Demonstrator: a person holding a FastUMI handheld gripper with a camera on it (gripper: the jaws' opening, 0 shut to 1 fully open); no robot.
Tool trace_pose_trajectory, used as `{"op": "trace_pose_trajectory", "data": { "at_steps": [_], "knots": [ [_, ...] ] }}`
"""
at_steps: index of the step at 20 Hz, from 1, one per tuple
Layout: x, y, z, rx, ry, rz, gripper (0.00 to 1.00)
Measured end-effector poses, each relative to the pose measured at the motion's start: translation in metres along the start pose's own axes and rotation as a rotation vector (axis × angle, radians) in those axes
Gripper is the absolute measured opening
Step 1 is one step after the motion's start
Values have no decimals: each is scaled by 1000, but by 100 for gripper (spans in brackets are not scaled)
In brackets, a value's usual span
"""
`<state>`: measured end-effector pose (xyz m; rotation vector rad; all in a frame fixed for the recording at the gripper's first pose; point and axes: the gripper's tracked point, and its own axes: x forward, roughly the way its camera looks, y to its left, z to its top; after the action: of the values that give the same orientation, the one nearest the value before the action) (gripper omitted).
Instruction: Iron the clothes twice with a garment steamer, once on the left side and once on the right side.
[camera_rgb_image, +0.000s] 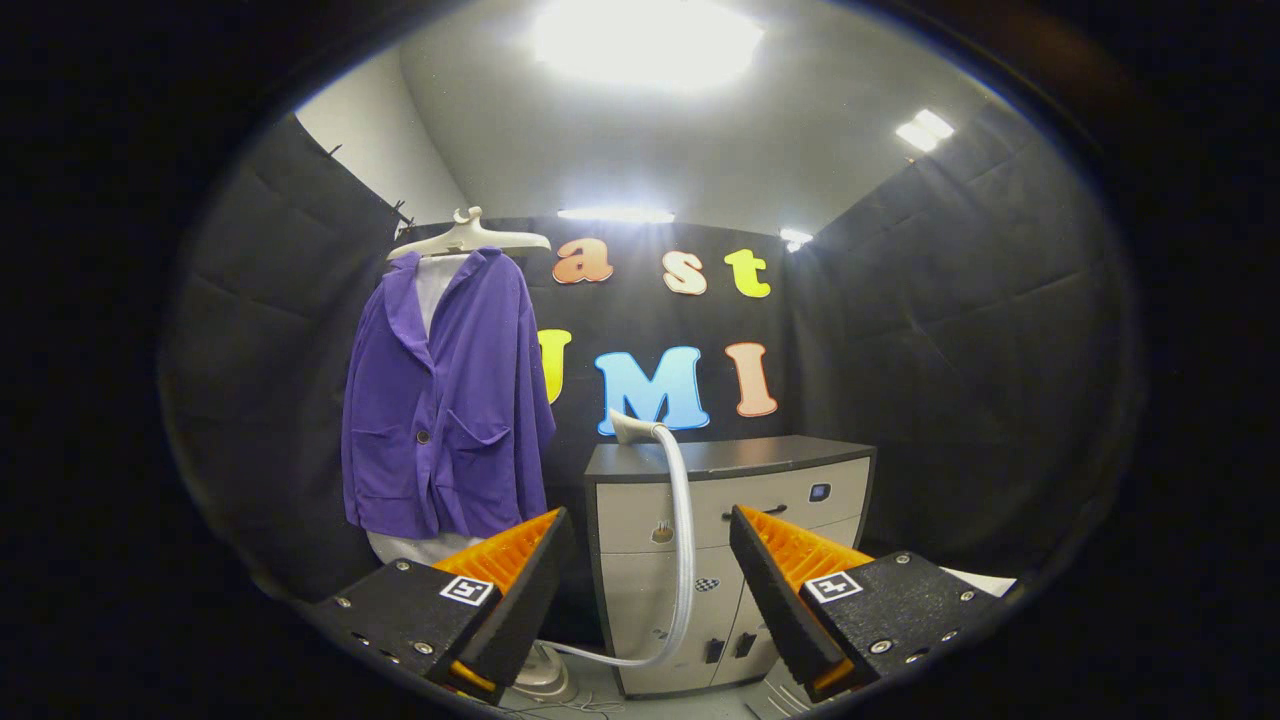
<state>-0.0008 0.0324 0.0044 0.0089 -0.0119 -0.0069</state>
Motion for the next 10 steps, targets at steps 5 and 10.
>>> {"op": "trace_pose_trajectory", "data": {
  "at_steps": [5,10],
  "knots": [
    [3,6,18,-18,-23,-8,96],
    [12,11,47,12,-55,-8,96]
  ]
}}
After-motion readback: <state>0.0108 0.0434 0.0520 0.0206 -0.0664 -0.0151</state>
